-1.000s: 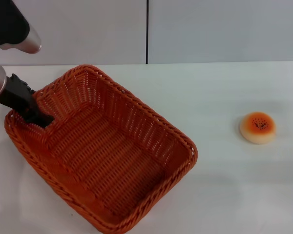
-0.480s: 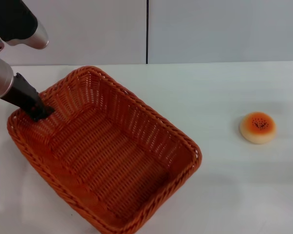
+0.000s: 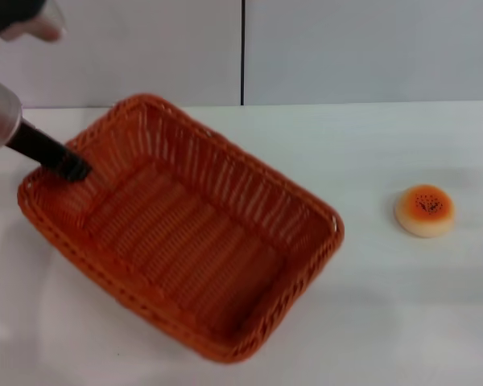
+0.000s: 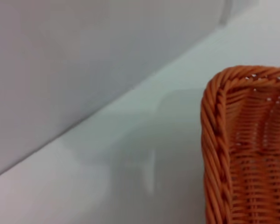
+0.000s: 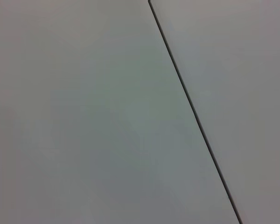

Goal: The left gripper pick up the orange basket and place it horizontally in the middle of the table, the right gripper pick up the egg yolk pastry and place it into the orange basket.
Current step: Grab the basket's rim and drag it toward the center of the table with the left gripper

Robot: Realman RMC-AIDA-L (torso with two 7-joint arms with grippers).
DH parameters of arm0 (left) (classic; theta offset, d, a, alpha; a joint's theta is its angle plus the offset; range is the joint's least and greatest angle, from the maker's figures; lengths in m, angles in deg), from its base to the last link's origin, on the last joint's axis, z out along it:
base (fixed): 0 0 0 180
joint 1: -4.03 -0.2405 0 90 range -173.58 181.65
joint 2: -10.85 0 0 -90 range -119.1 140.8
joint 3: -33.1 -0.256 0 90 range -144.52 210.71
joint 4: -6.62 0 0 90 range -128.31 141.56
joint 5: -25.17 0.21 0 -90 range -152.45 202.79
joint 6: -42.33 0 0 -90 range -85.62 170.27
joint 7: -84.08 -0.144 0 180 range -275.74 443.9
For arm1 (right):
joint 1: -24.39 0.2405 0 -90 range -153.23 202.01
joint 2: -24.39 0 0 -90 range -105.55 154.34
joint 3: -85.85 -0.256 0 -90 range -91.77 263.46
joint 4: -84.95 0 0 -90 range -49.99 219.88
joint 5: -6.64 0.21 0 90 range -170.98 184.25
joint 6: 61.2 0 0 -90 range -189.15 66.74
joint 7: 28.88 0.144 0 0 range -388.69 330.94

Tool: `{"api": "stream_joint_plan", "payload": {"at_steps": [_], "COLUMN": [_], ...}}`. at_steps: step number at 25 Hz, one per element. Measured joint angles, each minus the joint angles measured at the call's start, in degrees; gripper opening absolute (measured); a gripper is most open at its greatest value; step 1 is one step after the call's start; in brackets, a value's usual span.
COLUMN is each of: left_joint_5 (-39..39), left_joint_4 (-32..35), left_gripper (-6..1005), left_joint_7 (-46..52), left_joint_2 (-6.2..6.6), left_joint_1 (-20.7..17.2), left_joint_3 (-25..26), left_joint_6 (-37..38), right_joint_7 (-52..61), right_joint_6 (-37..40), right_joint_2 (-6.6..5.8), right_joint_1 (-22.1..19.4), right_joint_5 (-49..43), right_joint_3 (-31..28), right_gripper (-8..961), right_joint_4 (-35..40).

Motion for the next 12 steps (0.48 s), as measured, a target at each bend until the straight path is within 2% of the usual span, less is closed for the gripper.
{"api": "stream_joint_plan", "payload": {"at_steps": [7,12], "left_joint_5": [-0.8,-0.8], "left_joint_4": [-1.2,-3.3], "left_gripper": [186,170], "left_joint_7": [7.9,10.2], "left_joint_2": [0.19,0.34], "left_joint_1": [1.7,1.3], "left_joint_3": [8.8,10.0], "left_joint_6": [0.5,2.3], "right_joint_7": [0.1,0.1], "right_joint_6": [0.0,-0.5], "right_joint_2": [-0.10,-0.13], "right_joint_1": [-0.2,-0.5], "right_joint_5": [0.0,0.0], "right_joint_3": [-0.9,-2.1], "right_gripper": [581,582], "right_joint_4": [0.2,0.2]}}
